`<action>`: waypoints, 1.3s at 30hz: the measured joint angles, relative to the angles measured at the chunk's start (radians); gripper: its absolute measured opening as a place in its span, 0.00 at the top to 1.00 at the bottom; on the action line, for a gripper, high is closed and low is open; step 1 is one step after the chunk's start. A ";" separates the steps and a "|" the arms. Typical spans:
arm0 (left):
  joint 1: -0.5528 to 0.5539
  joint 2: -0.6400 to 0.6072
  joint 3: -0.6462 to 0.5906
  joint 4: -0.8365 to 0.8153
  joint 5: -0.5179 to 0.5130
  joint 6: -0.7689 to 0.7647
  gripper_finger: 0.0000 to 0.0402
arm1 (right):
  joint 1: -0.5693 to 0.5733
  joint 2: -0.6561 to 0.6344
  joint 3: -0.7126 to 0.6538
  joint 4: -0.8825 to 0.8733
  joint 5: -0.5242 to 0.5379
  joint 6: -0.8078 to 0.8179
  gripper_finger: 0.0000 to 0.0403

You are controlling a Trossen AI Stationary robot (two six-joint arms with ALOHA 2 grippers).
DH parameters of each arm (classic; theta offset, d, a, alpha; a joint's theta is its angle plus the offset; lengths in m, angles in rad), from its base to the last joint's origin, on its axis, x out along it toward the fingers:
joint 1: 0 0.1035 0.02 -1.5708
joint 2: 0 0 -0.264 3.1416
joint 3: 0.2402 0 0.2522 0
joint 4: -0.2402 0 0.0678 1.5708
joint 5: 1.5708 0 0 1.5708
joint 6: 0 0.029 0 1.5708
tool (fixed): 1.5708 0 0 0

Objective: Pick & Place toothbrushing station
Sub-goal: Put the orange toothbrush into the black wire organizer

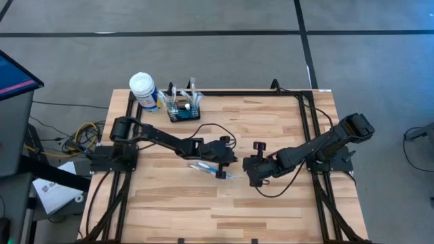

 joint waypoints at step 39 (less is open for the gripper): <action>0.018 -0.756 -0.500 0.189 -0.240 -0.104 0.99 | 0.001 0.001 0.005 0.051 0.036 0.053 1.00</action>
